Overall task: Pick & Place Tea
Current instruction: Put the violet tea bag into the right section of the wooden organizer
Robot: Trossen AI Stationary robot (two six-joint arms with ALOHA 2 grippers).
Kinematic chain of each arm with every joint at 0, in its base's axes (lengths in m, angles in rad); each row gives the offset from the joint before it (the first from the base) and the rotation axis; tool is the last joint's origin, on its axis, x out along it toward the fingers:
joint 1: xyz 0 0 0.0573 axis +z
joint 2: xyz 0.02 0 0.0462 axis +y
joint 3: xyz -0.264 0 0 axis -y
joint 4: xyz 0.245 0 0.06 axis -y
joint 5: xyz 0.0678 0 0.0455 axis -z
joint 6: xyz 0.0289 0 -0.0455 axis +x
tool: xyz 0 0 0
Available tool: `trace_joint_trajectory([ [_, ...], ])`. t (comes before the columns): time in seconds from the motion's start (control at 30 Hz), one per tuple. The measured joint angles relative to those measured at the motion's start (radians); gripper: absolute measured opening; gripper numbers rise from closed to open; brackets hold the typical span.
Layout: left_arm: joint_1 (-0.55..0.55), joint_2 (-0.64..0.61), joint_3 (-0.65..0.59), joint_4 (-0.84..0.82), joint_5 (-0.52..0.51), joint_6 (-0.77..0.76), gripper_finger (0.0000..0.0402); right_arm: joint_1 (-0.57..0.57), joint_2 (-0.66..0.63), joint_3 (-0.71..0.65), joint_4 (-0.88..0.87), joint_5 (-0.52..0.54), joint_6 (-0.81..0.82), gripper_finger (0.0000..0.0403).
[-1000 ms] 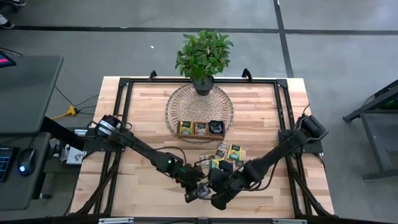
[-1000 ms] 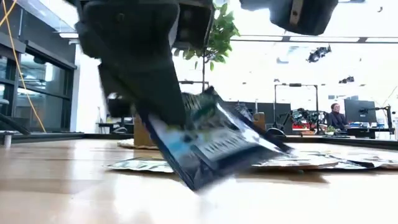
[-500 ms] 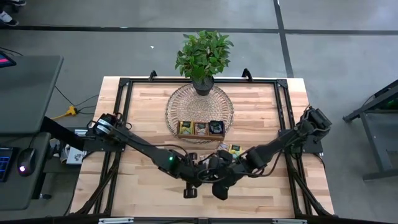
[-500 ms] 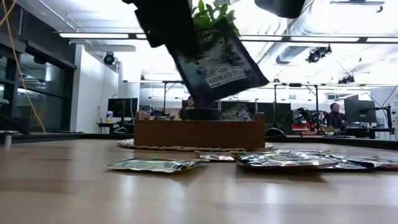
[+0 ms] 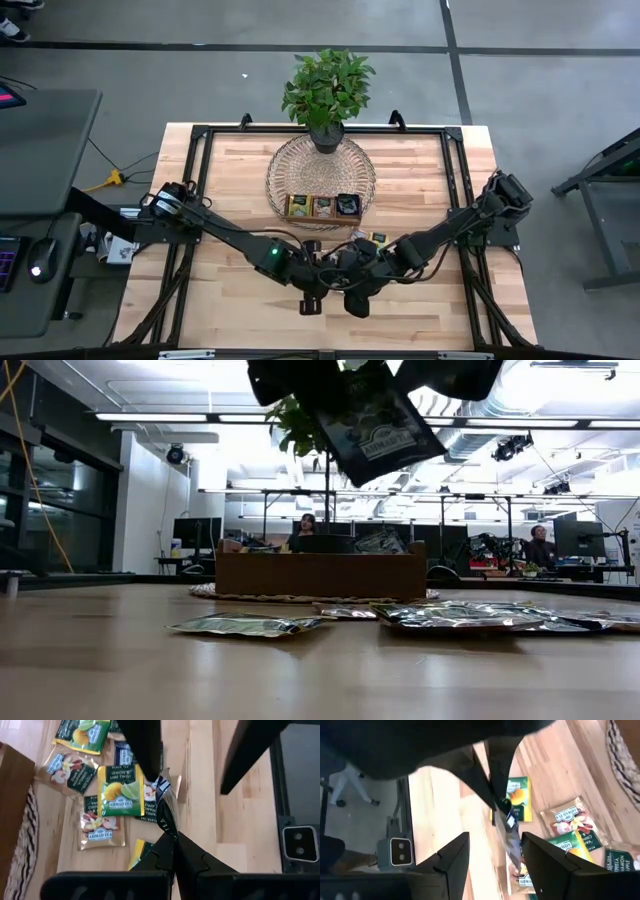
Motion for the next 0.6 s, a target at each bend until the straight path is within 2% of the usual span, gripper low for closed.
trace_joint_trajectory([
  [0.37,-0.001,-0.001,0.004,0.008,0.003,-0.002,0.0000,-0.002,0.004,0.000,0.001,0.063,-0.016,0.0138],
  [0.6,-0.001,-0.002,0.004,0.009,0.002,-0.003,0.0000,-0.003,0.004,0.000,0.003,0.057,-0.016,0.0067],
])
